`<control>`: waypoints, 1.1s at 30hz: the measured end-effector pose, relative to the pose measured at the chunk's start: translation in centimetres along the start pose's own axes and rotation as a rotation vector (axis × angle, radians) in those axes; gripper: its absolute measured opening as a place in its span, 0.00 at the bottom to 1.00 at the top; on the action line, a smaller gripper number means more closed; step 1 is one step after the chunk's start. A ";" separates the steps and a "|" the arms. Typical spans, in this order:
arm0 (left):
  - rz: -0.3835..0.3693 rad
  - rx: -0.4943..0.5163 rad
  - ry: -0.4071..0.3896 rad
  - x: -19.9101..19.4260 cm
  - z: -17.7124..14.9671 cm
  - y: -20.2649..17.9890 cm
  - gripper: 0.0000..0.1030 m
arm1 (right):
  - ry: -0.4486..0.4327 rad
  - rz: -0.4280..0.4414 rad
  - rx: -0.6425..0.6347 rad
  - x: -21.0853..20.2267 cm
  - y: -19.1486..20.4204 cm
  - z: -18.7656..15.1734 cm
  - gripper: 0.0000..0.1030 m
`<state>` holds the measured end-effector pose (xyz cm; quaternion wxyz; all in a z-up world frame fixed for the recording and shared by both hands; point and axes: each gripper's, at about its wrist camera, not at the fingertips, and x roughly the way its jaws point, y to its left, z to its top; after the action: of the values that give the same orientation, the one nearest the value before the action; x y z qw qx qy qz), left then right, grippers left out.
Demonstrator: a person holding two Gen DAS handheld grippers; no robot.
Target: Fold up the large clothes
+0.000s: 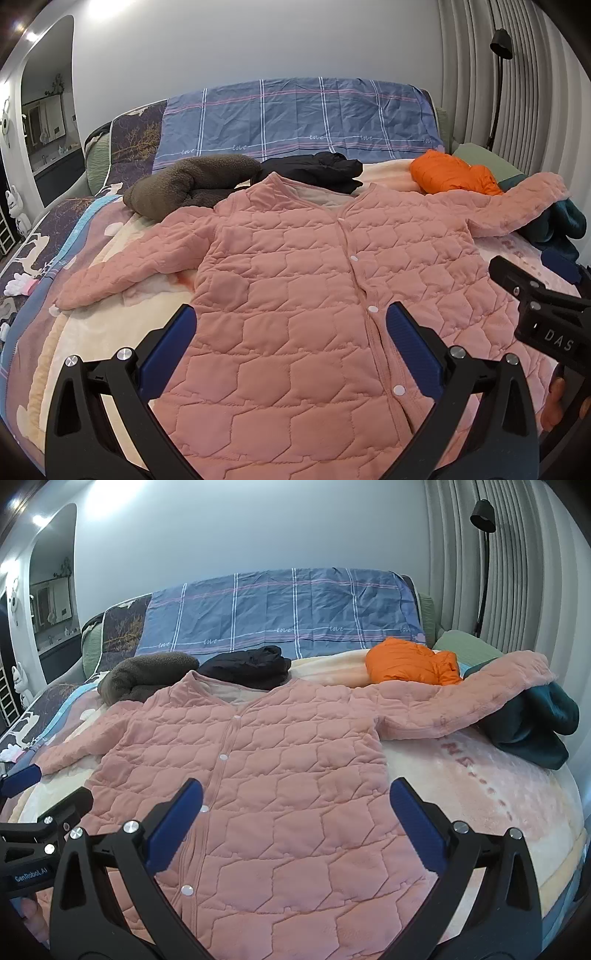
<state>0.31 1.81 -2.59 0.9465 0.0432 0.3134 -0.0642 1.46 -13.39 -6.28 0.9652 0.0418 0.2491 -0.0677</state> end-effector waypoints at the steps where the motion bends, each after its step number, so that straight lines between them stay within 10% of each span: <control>1: 0.001 0.001 0.000 0.0 0.0 0.0 0.99 | -0.003 -0.004 -0.001 0.0 0.0 -0.1 0.98; 33: -0.045 -0.019 0.012 0.9 -1.1 1.1 0.99 | 0.067 0.032 -0.010 0.7 0.7 -0.2 0.98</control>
<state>0.59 2.97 -3.98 0.9433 0.0275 0.3205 -0.0821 2.11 -12.79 -6.74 0.9575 0.0433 0.2808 -0.0497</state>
